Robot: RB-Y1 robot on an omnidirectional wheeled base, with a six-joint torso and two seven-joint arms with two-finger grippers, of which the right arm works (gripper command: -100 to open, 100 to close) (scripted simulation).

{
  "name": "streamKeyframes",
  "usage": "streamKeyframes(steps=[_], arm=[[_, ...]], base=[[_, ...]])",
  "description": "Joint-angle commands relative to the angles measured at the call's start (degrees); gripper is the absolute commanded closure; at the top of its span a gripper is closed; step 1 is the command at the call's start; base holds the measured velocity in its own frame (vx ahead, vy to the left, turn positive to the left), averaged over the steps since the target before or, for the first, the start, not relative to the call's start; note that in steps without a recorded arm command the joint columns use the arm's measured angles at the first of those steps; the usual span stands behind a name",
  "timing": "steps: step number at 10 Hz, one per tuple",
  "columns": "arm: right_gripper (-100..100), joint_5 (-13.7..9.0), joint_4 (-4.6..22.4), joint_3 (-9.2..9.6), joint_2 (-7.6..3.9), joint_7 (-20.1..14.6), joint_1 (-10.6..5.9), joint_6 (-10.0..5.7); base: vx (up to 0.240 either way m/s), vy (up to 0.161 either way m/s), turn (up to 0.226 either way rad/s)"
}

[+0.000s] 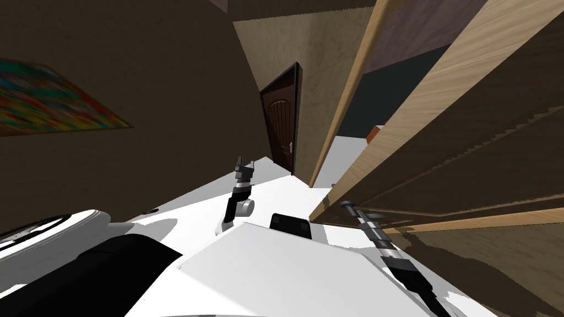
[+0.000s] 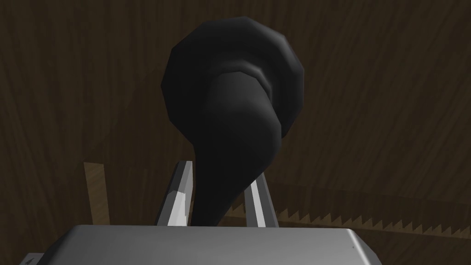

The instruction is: Pull the door open

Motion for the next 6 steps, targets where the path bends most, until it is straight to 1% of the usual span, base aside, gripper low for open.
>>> streamKeyframes(steps=[1, 3, 4, 6], arm=[[100, 0.1, 0.5, 0.12, -0.21, -0.1, 0.1, -1.0], [100, 0.2, 1.2, 0.24, -0.47, -0.3, 0.1, -1.95], [100, 0.2, 1.5, 0.29, -0.58, -0.4, 0.1, -2.36], [100, 0.3, 2.0, 0.39, -0.79, -0.6, 0.09, -3.14]], base=[[-0.198, -0.076, 0.172], [-0.219, -0.109, 0.176], [-0.186, -0.078, 0.15], [-0.237, -0.045, 0.139]])
